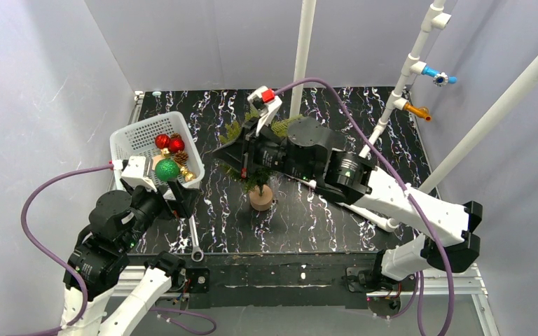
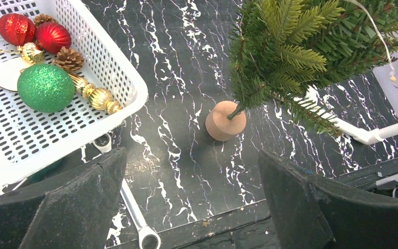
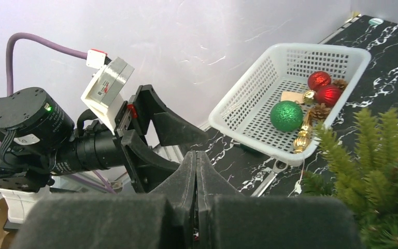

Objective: Decorate the small christmas tree
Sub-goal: Wrap the decoration item around the Christmas tree.

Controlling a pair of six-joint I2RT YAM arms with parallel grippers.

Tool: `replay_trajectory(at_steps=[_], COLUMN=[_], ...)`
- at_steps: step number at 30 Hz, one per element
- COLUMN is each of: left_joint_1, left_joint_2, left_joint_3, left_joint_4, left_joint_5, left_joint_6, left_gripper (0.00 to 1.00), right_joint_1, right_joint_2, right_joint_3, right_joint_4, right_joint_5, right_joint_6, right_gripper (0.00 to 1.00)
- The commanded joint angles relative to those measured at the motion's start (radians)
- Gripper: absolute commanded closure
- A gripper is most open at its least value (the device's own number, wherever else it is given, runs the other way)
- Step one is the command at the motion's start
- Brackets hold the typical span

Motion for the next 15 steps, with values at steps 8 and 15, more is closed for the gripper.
replay_trajectory(at_steps=[8, 15], left_joint_1=[-0.002, -0.002], left_joint_2=[0.001, 0.009], left_joint_3=[0.023, 0.016], left_joint_4=[0.021, 0.030], left_joint_5=[0.004, 0.011], left_joint_6=[-0.014, -0.023], left_gripper=[0.00, 0.00], right_joint_1=[-0.050, -0.056], right_joint_2=[-0.182, -0.289], right_joint_3=[-0.101, -0.228], right_joint_4=[-0.003, 0.004], right_joint_5=[0.107, 0.151], right_joint_6=[-0.022, 0.009], right_gripper=[0.99, 0.99])
